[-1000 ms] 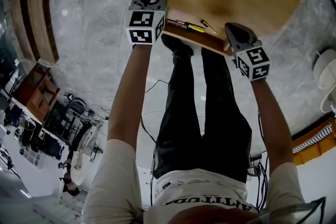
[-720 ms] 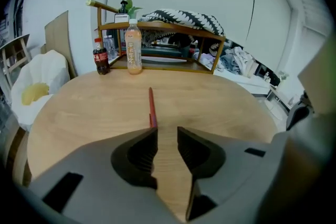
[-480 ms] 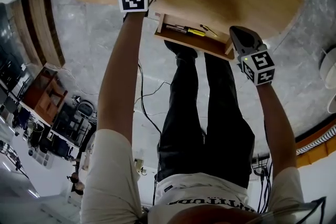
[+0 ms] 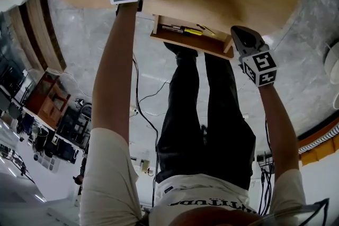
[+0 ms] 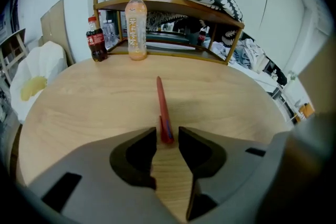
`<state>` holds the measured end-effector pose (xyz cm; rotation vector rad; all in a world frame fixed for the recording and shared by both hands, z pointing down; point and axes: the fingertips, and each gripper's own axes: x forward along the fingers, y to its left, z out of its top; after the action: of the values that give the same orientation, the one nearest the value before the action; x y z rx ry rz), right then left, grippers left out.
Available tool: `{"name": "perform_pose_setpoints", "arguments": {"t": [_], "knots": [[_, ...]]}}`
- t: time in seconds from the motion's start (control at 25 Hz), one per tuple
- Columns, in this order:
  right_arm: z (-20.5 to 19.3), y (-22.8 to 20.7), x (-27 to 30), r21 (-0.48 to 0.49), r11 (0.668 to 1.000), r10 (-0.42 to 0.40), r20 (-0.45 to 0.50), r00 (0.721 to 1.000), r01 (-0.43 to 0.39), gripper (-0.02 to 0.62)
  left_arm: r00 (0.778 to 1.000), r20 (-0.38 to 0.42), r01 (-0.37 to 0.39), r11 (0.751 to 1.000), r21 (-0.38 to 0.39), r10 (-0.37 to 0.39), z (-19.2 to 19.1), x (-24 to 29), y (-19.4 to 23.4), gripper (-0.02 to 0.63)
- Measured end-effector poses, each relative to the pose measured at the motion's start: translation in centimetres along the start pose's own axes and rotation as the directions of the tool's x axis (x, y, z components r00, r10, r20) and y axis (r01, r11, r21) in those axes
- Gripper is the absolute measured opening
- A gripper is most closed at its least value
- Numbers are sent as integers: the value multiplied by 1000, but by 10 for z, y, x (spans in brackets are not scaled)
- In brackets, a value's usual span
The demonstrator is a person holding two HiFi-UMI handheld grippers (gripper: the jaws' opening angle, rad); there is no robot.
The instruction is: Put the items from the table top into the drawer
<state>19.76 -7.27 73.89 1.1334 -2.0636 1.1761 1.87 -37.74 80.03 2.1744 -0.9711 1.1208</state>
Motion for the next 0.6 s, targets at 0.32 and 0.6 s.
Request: {"name": "perform_pose_setpoints", "arguments": {"t": [0.32, 0.6], "knots": [[-5, 1, 0, 12, 1000, -12, 2, 1000, 12, 18, 1000, -7, -19, 1000, -21, 19, -2, -3, 0, 77], [-3, 4, 3, 7, 1000, -16, 1, 1000, 16, 18, 1000, 16, 21, 999, -45, -20, -8, -15, -13, 75]]}}
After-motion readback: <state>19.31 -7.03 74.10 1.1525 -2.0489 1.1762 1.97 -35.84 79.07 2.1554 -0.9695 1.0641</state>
